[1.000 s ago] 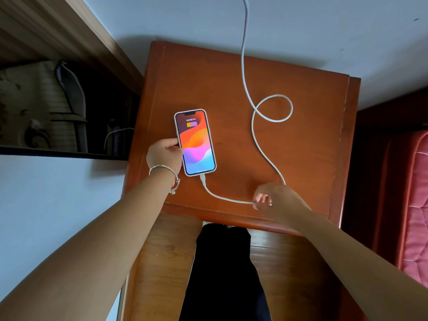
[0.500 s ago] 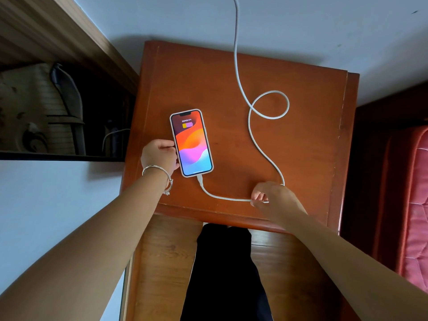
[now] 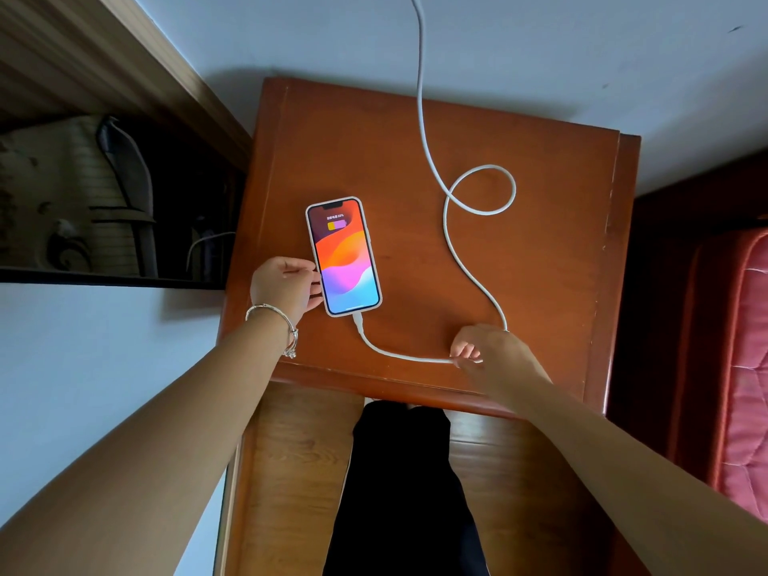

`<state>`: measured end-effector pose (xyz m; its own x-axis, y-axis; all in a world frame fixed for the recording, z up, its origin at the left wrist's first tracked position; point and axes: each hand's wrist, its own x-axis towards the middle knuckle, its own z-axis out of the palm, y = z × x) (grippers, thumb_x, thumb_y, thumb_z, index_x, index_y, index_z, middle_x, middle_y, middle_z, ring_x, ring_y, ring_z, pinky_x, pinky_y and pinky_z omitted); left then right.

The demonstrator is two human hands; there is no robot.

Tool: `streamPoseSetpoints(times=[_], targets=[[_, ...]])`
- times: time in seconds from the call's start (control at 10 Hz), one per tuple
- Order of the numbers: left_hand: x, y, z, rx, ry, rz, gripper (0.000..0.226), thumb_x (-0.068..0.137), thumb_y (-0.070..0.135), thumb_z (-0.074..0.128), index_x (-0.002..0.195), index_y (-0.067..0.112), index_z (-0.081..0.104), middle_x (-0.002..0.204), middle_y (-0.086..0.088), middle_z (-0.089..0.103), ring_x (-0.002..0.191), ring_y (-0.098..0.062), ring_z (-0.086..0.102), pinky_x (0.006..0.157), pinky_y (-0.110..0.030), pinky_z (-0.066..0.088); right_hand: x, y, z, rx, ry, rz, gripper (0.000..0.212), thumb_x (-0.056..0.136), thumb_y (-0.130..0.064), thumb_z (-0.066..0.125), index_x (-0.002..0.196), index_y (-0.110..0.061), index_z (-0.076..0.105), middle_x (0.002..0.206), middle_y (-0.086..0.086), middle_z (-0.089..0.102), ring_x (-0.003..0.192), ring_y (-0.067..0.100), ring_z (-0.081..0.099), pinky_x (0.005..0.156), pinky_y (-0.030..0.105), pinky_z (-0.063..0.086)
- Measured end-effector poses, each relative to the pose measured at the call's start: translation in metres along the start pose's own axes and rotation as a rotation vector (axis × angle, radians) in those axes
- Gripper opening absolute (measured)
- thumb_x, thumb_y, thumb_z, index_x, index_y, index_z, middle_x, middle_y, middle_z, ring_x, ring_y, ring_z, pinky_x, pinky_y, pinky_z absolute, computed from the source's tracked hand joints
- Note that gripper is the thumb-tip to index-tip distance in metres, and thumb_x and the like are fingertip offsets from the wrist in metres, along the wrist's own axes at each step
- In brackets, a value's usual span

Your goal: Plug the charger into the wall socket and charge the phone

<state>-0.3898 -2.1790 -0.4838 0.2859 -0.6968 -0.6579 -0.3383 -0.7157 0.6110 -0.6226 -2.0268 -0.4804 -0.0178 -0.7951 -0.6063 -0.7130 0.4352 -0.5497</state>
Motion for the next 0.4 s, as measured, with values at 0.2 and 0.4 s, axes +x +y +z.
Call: streamPoseSetpoints(times=[0.2,0.4], targets=[[-0.019,0.012,-0.010,-0.049,-0.122,-0.047,0.014,0.090,0.011,0.058,0.078,0.019,0.062,0.079,-0.004,0.066,0.074,-0.016,0.064,0.059,-0.025,0.054,-0.006,-0.002,-0.006,0.342,0.109,0.204,0.014,0.080,-0.015,0.063,0.072,-0.027,0.066,0.074,-0.010,0.066,0.068,0.002,0.057,0.058,0.008,0.041],[-0.051,0.031,-0.010,-0.138,-0.149,-0.060,0.004,0.089,0.012,0.059,0.087,0.012,0.062,0.077,-0.006,0.063,0.073,-0.018,0.060,0.065,-0.029,0.054,-0.022,-0.007,-0.027,0.549,0.133,0.304,0.008,0.081,-0.016,0.066,0.074,-0.021,0.065,0.070,0.001,0.065,0.067,0.015,0.057,0.070,0.031,0.046]])
